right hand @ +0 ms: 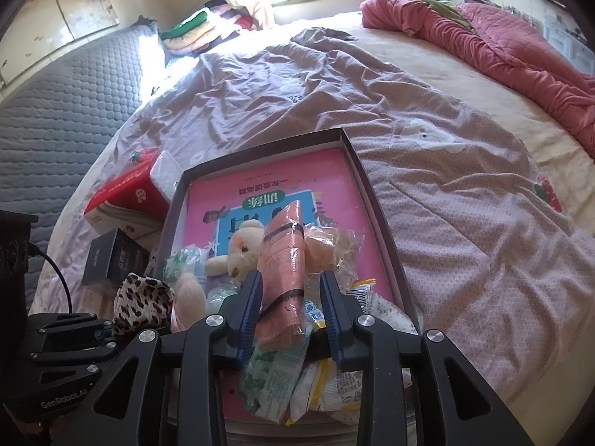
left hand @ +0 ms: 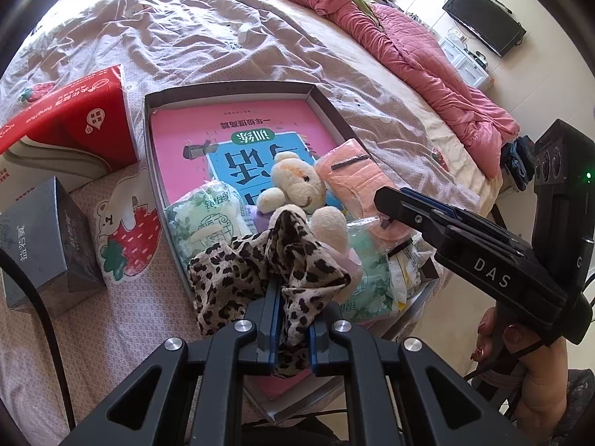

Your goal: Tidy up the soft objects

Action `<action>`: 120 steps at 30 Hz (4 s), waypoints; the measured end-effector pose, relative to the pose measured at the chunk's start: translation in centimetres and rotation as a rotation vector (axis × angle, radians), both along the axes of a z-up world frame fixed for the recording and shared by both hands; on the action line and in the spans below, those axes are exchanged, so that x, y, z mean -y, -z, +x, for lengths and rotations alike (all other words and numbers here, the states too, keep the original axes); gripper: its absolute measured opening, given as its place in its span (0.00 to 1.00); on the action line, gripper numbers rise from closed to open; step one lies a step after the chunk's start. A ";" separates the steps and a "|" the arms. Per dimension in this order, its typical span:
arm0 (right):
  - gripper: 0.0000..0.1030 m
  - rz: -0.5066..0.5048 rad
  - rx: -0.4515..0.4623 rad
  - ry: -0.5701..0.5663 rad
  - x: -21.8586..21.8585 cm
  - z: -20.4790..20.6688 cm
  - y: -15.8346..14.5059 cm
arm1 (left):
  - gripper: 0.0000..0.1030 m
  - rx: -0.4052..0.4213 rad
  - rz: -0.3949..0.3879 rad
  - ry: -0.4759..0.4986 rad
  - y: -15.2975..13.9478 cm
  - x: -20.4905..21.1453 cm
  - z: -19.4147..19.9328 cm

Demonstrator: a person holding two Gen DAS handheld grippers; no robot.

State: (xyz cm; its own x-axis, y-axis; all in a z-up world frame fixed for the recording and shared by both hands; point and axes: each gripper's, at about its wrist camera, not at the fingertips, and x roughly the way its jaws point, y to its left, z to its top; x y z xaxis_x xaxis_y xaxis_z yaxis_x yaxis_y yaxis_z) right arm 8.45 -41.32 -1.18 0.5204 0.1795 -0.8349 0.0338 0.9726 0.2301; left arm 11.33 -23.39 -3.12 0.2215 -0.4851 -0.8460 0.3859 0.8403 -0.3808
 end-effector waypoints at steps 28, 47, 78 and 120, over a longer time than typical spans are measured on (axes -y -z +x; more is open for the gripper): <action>0.55 -0.045 0.019 0.032 0.3 -1.1 -1.6 | 0.50 0.030 -0.049 -0.028 -1.6 -0.1 0.1; 0.66 -0.092 0.054 0.048 0.2 -1.3 -2.4 | 0.58 0.090 -0.018 -0.045 -2.9 -0.3 0.0; 0.73 -0.132 0.155 0.036 -2.9 -3.6 -6.3 | 0.79 0.233 0.022 -0.204 -7.9 -6.6 -2.7; 0.74 -0.094 0.262 0.017 -10.6 -16.9 -10.3 | 0.80 0.319 0.178 -0.315 -9.3 -11.9 -13.6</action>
